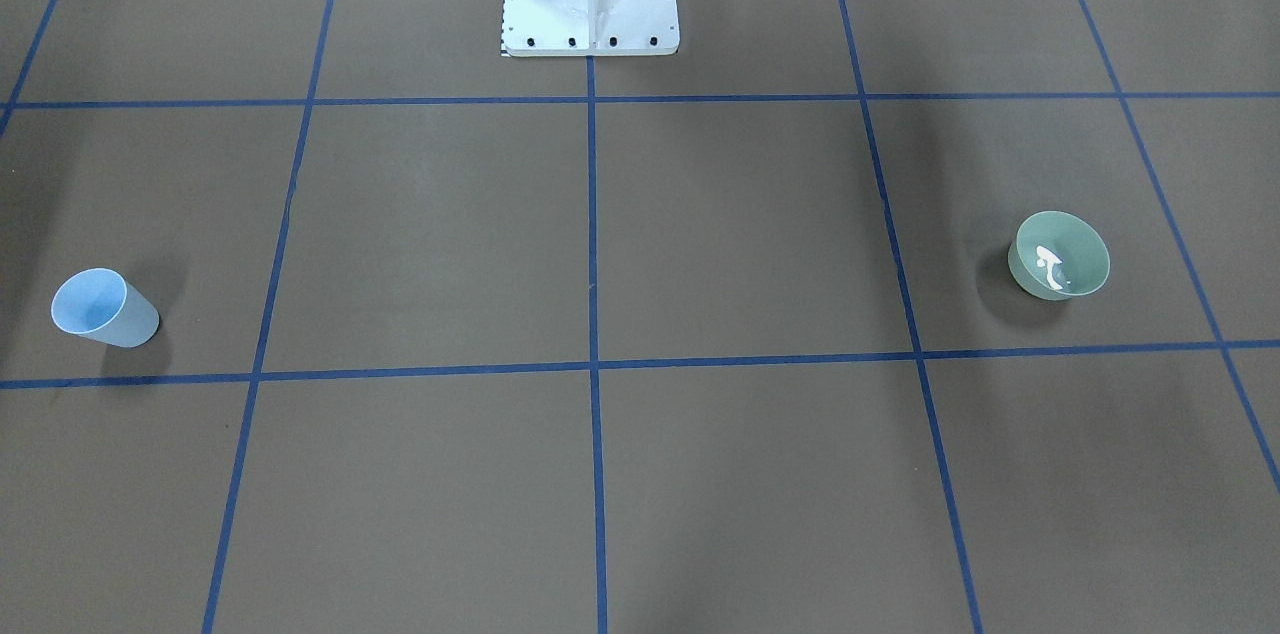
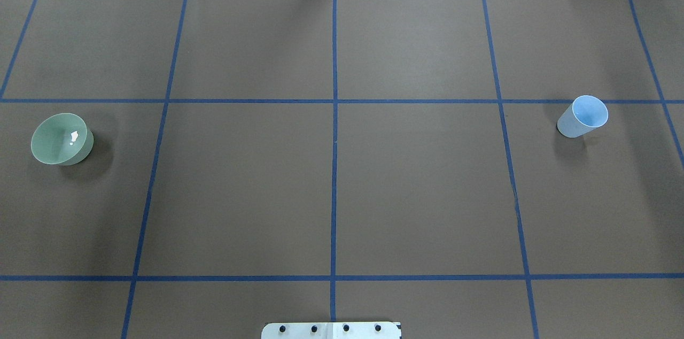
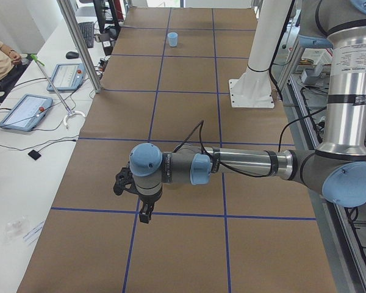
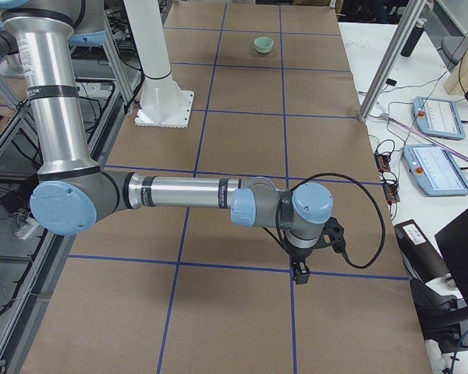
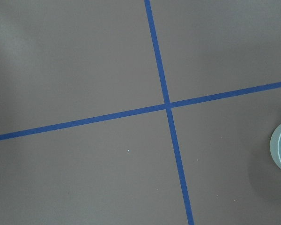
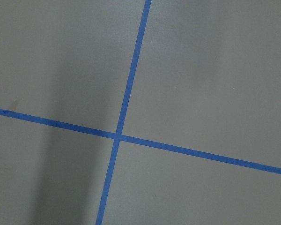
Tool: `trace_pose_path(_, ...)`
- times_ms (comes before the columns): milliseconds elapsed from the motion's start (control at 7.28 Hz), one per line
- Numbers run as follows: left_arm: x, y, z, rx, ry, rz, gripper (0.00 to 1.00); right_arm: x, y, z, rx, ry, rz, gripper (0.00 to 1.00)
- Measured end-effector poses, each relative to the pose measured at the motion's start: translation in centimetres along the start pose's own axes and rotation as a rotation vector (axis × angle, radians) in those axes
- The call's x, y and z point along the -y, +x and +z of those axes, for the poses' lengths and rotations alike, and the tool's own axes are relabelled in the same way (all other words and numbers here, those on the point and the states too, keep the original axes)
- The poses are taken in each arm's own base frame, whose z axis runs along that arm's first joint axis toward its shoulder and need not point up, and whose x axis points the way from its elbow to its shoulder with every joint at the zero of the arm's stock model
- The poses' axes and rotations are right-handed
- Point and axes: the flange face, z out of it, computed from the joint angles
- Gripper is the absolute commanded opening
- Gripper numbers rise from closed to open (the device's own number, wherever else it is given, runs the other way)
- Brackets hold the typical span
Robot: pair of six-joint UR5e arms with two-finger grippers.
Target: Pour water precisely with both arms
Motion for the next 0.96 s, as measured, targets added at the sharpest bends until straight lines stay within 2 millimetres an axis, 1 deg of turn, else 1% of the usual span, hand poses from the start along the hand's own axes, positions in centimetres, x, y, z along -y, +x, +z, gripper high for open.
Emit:
trace_pose_path(412, -1.1, -0.3, 0.6, -0.003, -0.012, -0.01, 1.0, -1.4, 0.1, 0.6, 0.008, -0.006, 0.034, 1.0)
trace_pose_path(687, -0.6, 0.0, 0.2, -0.001, -0.004, -0.001, 1.0, -2.2, -0.9, -0.3, 0.009, 0.012, 0.038, 1.0)
trace_pose_path(961, -0.2, 0.6, -0.5, 0.003, 0.009, 0.013, 1.0, -2.8, -1.2, -0.4, 0.013, 0.016, 0.04, 1.0)
